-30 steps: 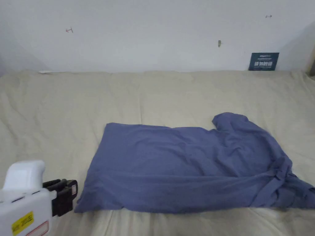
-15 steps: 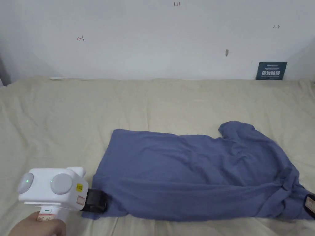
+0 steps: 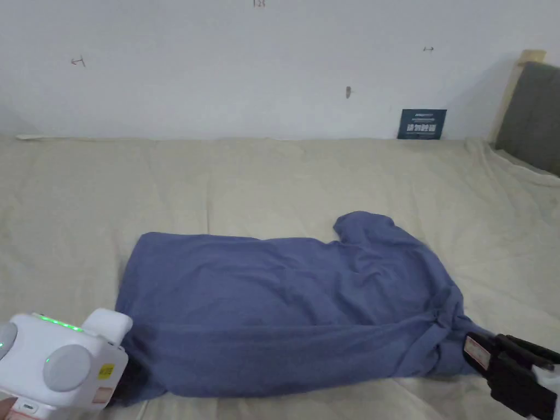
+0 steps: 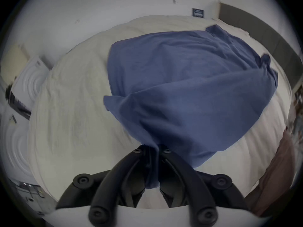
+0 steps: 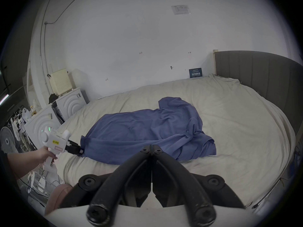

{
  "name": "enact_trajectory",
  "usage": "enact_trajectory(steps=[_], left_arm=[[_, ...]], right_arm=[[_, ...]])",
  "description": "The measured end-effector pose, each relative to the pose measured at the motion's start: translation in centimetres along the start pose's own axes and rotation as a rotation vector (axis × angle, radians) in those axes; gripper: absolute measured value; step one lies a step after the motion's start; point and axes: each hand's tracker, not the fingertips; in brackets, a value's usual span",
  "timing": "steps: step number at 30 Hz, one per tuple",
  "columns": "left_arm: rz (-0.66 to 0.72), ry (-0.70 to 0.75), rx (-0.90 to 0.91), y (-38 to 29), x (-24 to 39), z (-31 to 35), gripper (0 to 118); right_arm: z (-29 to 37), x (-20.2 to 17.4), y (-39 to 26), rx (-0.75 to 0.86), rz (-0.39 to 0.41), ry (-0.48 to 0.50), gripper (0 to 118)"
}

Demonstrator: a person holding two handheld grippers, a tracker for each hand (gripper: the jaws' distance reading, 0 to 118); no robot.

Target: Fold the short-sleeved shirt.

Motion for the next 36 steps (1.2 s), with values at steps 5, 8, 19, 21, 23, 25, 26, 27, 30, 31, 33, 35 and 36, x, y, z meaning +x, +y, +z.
enact_trajectory(steps=[5, 8, 19, 21, 23, 25, 26, 27, 30, 31, 33, 35, 36], left_arm=[[0.139, -0.067, 0.039, 0.0, -2.0, 0.3, 7], [0.177, -0.076, 0.06, -0.7, -2.4, 1.7, 7], [0.253, -0.097, 0.104, -0.7, -2.8, 3.4, 7], [0.272, -0.103, 0.091, -1.0, -2.8, 3.0, 7], [0.282, -0.111, 0.071, -1.0, -3.0, 2.5, 7], [0.289, -0.11, 0.06, -1.0, -2.9, 2.3, 7], [0.295, -0.113, 0.06, -1.0, -3.2, 2.2, 7], [0.302, -0.116, 0.06, -0.9, -3.3, 2.2, 7], [0.325, -0.13, 0.072, -0.9, -3.8, 2.9, 7], [0.334, -0.134, 0.078, -0.9, -3.9, 3.2, 7], [0.353, -0.145, 0.1, -0.9, -4.1, 4.1, 7], [0.365, -0.156, 0.124, -0.8, -4.6, 5.0, 7], [0.368, -0.16, 0.13, -0.8, -4.7, 5.5, 7]], right_arm=[[-0.7, 3.7, 1.5, 0.054, -0.112, -0.114, 0], [-2.8, 6.0, 3.5, -0.017, -0.172, -0.147, 0], [-15.0, 13.1, 2.9, -0.475, -0.342, -0.269, 91], [-15.2, 13.4, 2.3, -0.471, -0.336, -0.264, 81], [-15.7, 13.1, 2.0, -0.509, -0.302, -0.173, 5], [-15.6, 11.9, 2.2, -0.531, -0.231, -0.221, 5], [-15.5, 11.3, 2.6, -0.524, -0.175, -0.221, 5], [-15.2, 11.0, 3.0, -0.51, -0.156, -0.208, 5], [-13.9, 11.7, 4.2, -0.471, -0.186, -0.194, 5], [-13.2, 12.1, 4.9, -0.458, -0.212, -0.186, 5], [-11.8, 12.4, 5.5, -0.448, -0.23, -0.152, 5], [-10.5, 12.7, 6.7, -0.446, -0.231, -0.136, 5], [-9.8, 12.7, 6.6, -0.443, -0.233, -0.13, 5]])
